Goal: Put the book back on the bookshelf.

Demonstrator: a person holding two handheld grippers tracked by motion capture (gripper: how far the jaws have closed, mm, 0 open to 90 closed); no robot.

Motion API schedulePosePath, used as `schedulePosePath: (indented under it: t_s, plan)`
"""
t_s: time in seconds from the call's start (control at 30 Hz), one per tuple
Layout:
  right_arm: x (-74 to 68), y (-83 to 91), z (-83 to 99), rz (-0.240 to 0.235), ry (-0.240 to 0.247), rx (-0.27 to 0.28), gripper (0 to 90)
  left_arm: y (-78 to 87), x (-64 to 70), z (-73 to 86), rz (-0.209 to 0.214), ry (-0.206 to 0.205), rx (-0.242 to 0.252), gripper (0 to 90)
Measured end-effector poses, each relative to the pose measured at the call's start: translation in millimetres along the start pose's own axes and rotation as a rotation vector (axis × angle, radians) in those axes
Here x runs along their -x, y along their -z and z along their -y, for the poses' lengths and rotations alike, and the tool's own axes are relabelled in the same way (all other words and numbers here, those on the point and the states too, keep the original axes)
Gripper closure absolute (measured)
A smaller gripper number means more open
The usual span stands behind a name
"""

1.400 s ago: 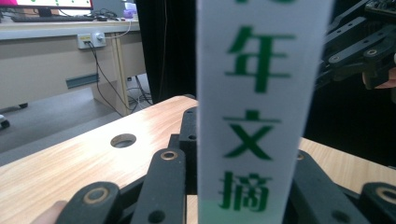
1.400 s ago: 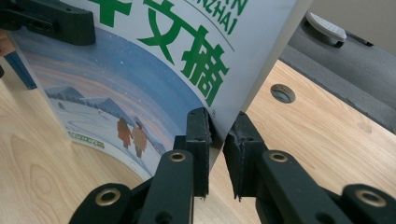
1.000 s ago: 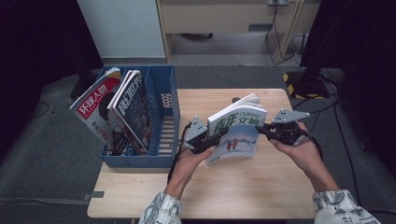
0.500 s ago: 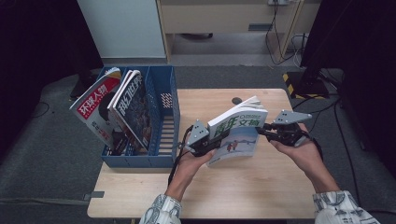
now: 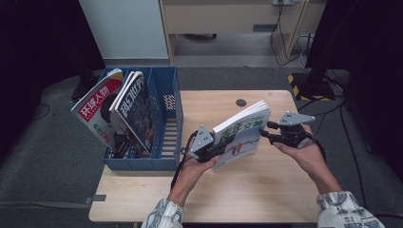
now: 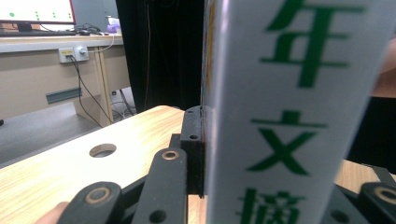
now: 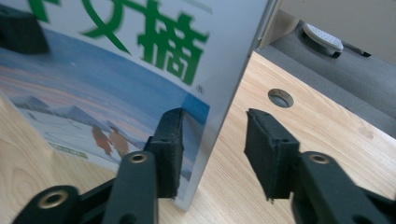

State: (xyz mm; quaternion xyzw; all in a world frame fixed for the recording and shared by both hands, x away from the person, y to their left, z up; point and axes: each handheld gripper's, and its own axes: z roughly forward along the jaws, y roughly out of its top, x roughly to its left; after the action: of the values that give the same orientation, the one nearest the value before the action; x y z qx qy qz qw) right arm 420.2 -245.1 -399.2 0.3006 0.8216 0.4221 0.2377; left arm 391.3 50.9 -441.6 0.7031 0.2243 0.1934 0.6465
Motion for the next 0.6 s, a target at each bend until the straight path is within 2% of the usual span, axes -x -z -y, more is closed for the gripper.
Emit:
schedulePosePath:
  t_s: [0.13,0.27,0.43,0.6]
  plan:
    - [1.9,-9.5,7.7,-0.004,-0.003,-0.021,43.0,0.1,0.3,0.3,0.002,0.005,0.003,73.2]
    - [3.0,-18.7,14.2,-0.02,-0.01,-0.033,40.3,0.0,0.1,0.6,0.005,0.012,0.005,73.0]
    - [0.3,-30.2,18.3,-0.053,0.006,-0.05,44.0,-0.1,0.6,1.0,0.012,0.015,0.008,72.6]
    - [-2.6,-40.3,21.3,-0.058,0.012,-0.065,43.0,-0.1,0.8,1.8,0.014,0.022,0.012,72.2]
